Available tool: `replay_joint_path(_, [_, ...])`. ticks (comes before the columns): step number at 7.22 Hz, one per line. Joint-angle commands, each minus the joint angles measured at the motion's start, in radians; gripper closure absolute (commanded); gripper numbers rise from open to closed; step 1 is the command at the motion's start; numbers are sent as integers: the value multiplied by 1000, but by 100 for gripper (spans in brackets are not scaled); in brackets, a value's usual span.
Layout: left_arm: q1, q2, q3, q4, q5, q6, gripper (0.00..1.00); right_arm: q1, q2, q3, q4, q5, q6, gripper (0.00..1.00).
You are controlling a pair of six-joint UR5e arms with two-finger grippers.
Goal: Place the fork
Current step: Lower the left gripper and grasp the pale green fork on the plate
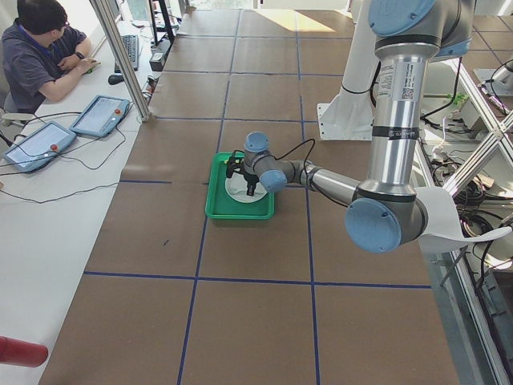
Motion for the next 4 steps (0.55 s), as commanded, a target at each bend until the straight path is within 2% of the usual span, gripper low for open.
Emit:
replay_joint_path(1, [-2,-2,-14,-1,-31,-8,100,0,0,1,0,0,0,0])
replay_joint_path(2, [-22,-10,-28,-1,-33,-7,100,0,0,1,0,0,0,0])
replay_joint_path(4, [-173,-11,-31,-4,-121,-5,100,0,0,0,0,0,0,0])
